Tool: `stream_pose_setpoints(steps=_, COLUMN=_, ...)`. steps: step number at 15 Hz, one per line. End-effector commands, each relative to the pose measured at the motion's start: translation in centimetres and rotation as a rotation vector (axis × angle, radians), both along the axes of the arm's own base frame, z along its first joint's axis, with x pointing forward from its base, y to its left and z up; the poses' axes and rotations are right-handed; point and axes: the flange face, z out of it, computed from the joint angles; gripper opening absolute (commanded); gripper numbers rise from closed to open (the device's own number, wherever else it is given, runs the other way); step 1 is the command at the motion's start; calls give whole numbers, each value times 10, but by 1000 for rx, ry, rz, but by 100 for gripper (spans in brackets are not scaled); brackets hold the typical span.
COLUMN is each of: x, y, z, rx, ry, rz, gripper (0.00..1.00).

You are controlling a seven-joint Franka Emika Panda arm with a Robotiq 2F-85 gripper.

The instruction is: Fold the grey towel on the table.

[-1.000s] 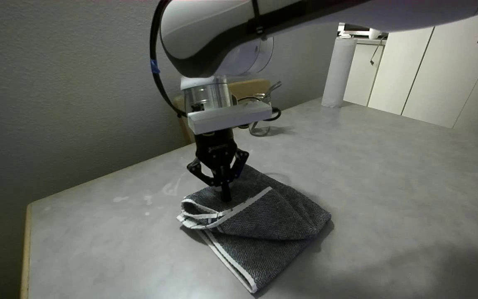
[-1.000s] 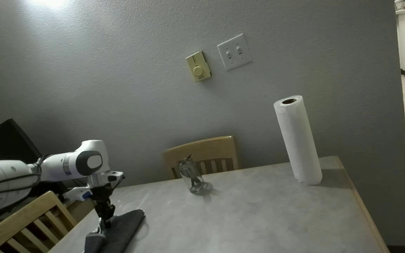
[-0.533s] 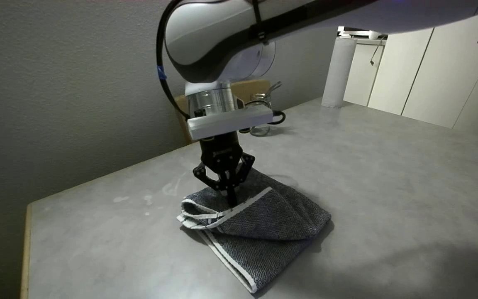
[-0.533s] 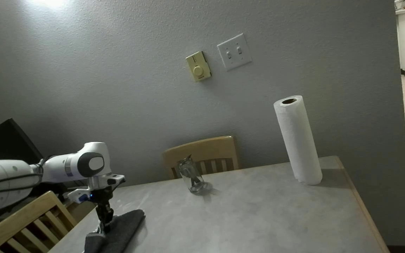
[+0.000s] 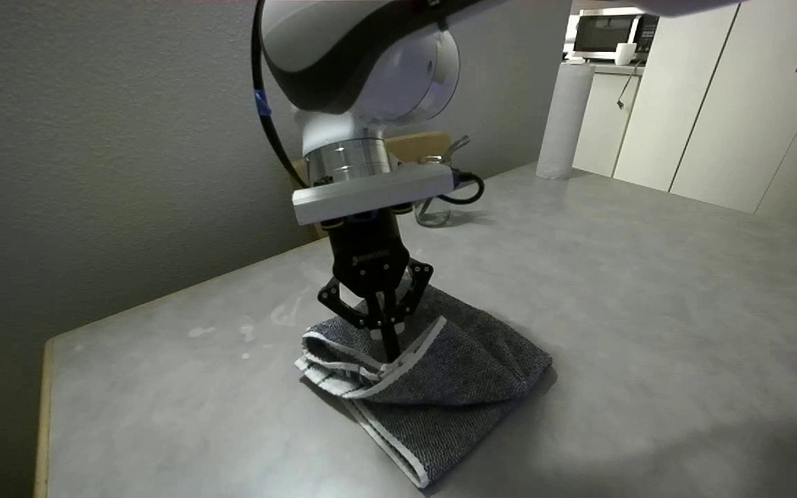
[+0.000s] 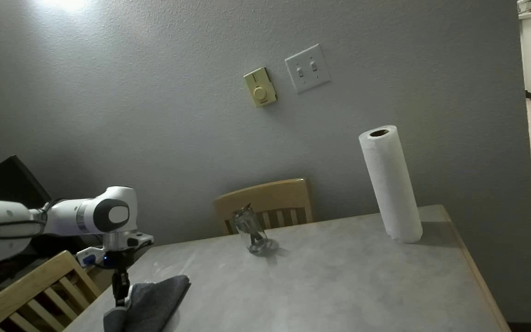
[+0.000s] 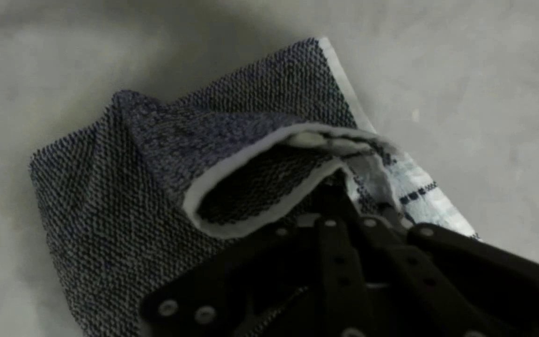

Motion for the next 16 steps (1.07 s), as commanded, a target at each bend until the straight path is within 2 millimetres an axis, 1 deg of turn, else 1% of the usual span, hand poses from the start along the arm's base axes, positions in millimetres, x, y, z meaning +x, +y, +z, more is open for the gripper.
stream_pose_setpoints(steps=1, x=-20, y=-5, z=4, rx=12, ry=68, rz=-27, gripper=0)
stream_pose_setpoints(steps=3, x=-28, y=-1, z=1, rx=46, ry=84, rz=-32, gripper=0)
stream_pose_setpoints(steps=6, x=-41, y=11, z=-2, rx=127, ry=111, rz=-46, gripper=0)
stream_pose_setpoints(steps=10, x=-50, y=22, z=-4, rx=206, ry=109, rz=-31, gripper=0)
stream_pose_setpoints(steps=13, x=-45, y=18, z=-1, rx=228, ry=75, rz=-11, gripper=0)
stream_pose_setpoints(steps=15, x=-41, y=10, z=7, rx=225, ry=57, rz=-3, gripper=0)
stream_pose_setpoints(steps=16, x=-39, y=6, z=14, rx=221, ry=51, rz=-2, gripper=0)
